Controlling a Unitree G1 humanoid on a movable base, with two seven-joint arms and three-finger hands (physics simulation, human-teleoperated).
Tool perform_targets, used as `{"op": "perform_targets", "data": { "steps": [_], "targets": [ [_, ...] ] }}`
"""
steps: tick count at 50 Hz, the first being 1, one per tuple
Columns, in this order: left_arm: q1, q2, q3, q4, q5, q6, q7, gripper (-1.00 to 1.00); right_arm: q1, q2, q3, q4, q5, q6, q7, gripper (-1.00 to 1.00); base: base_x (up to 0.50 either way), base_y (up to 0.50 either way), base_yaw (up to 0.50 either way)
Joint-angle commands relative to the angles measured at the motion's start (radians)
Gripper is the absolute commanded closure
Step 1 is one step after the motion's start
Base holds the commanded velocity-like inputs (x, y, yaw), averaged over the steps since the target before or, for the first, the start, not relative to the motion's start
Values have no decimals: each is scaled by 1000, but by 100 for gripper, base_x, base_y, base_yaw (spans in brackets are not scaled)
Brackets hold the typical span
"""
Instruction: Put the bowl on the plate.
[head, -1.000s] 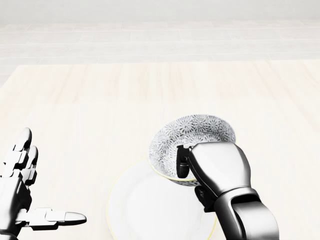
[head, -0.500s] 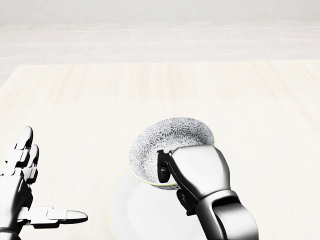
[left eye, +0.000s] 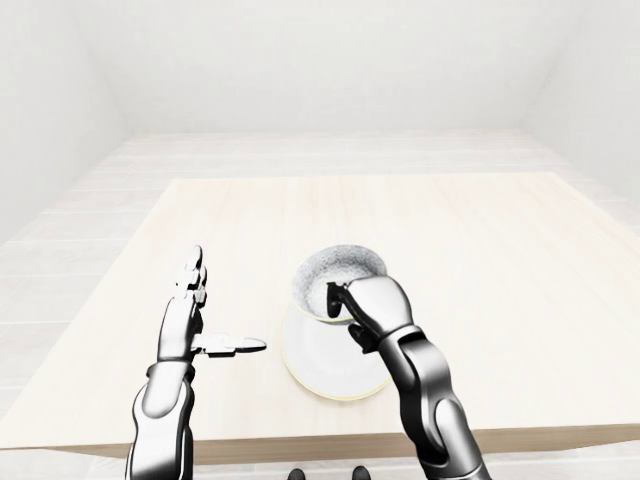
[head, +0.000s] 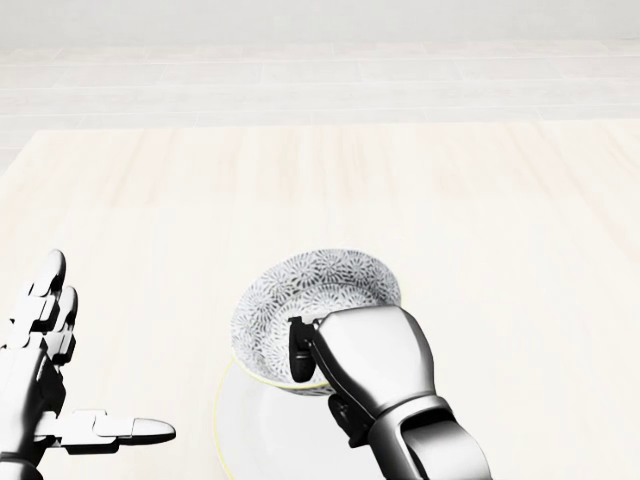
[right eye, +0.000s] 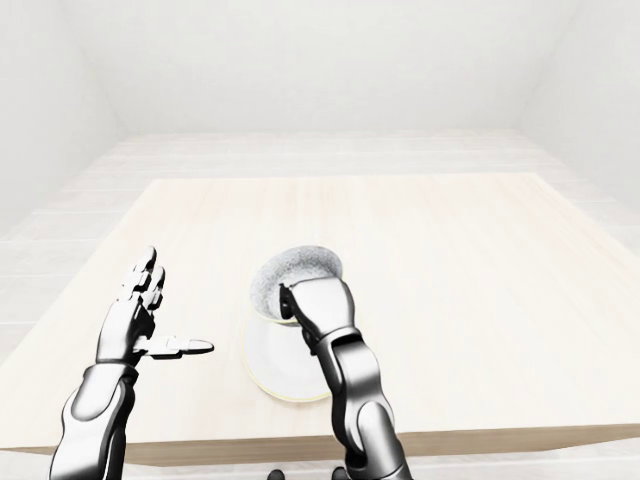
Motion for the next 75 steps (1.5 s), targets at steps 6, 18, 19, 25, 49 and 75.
{"op": "perform_targets", "data": {
  "steps": [6,18,19,25,49,75],
  "targets": [
    [3,2,6,2,-5,-6,-4,-100,55,-10,43,-42,9,0,-45,56,0,0,0],
    [5,-3,0,25,-1,-27,1,-100,112,-31,62,-103,2,0,-43,56,0,0,0],
    [4,-3,-2,25,-1,-27,2,-100,117,-33,66,-104,-1,0,-45,56,0,0,0],
    [5,-2,-4,28,-2,-30,2,-100,130,-38,79,-94,5,0,-66,55,0,0,0],
    [-1,-3,-13,38,5,-33,7,-100,155,-61,95,-50,47,0,-131,55,0,0,0],
    [-10,4,-7,17,2,-11,5,-100,146,-73,67,51,103,0,-197,54,0,0,0]
  ]
}}
